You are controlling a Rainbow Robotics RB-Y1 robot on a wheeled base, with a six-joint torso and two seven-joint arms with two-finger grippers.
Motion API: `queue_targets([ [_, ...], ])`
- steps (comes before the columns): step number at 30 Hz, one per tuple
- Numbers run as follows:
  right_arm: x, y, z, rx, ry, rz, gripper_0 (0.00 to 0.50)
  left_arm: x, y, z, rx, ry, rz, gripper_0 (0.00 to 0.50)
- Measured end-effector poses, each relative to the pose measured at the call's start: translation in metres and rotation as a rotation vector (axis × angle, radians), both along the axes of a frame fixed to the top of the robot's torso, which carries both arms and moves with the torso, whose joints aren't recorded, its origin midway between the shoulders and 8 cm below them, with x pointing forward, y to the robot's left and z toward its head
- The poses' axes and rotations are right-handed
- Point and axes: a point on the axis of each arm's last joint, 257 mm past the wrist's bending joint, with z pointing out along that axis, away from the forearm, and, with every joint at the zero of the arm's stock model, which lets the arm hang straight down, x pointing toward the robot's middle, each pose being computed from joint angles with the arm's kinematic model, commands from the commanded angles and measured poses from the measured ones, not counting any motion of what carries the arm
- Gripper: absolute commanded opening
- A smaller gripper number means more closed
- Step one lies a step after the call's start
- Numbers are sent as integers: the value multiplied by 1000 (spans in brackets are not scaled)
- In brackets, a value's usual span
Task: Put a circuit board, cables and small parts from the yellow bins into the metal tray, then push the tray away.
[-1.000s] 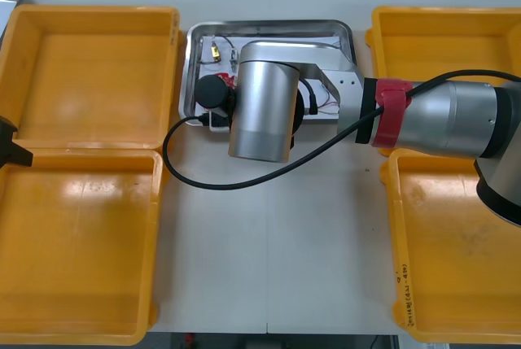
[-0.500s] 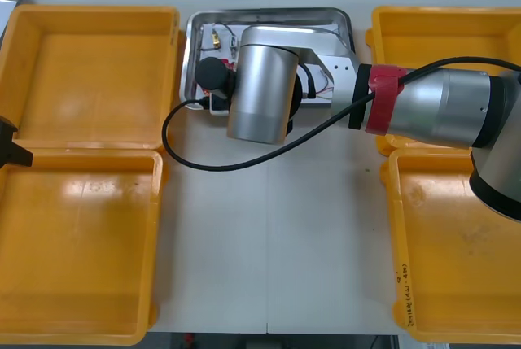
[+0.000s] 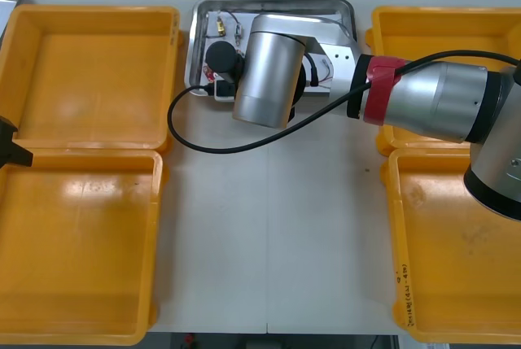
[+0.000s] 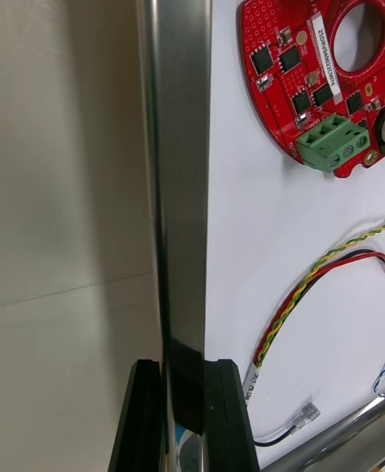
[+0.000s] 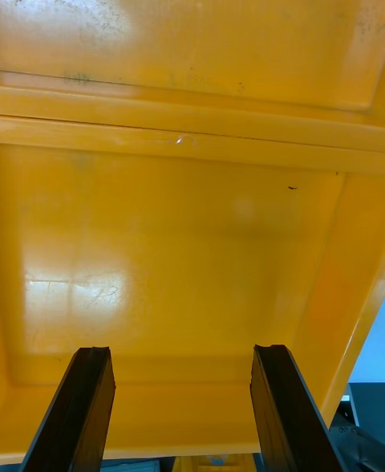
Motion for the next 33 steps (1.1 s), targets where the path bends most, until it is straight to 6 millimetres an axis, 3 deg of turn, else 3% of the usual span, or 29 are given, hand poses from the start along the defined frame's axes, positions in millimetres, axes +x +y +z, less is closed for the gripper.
queue_targets([
  [25,33,-8,1,-5,-43,31,0,0,0,0,0,0,0,500],
  [27,33,-8,0,-7,-44,28,157,0,0,0,0,0,0,500],
  [29,33,-8,0,-7,-44,28,380,0,0,0,0,0,0,500],
  [30,33,-8,0,-7,-44,28,424,0,0,0,0,0,0,500],
  [31,33,-8,0,-7,-44,28,500,0,0,0,0,0,0,500],
  [33,33,-8,0,-7,-43,28,500,0,0,0,0,0,0,500],
])
